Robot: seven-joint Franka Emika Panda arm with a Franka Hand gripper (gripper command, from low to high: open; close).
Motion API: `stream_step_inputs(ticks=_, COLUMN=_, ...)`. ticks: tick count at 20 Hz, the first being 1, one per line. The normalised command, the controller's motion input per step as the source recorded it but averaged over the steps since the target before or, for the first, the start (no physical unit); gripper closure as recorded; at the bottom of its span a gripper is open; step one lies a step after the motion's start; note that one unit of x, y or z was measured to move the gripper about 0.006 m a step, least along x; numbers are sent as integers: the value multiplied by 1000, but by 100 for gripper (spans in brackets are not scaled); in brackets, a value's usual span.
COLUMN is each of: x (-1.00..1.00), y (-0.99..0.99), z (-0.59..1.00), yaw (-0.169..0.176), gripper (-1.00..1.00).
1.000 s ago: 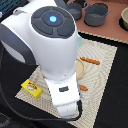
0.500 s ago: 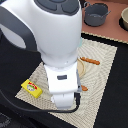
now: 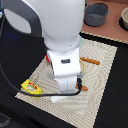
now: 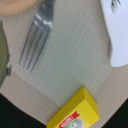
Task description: Interact with the objects in diverse but meaningful ways.
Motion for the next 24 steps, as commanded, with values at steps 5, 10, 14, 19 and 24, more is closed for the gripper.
stream_step_inputs(ticks=5, x=-171, y=346, z=-49, yaw=-117, gripper=-100)
stream_step_inputs(ticks=10, x=-252, y=334, z=-127, yaw=-107, gripper=-100)
stream_step_inputs(ticks=14, x=-196, y=283, z=-41, yaw=-140, gripper=-100)
stream_step_inputs(ticks=19, x=-400, y=575, z=39, yaw=-46, gripper=-100)
stream_step_inputs(ticks=24, x=-683, y=579, z=16, yaw=-27, gripper=-100)
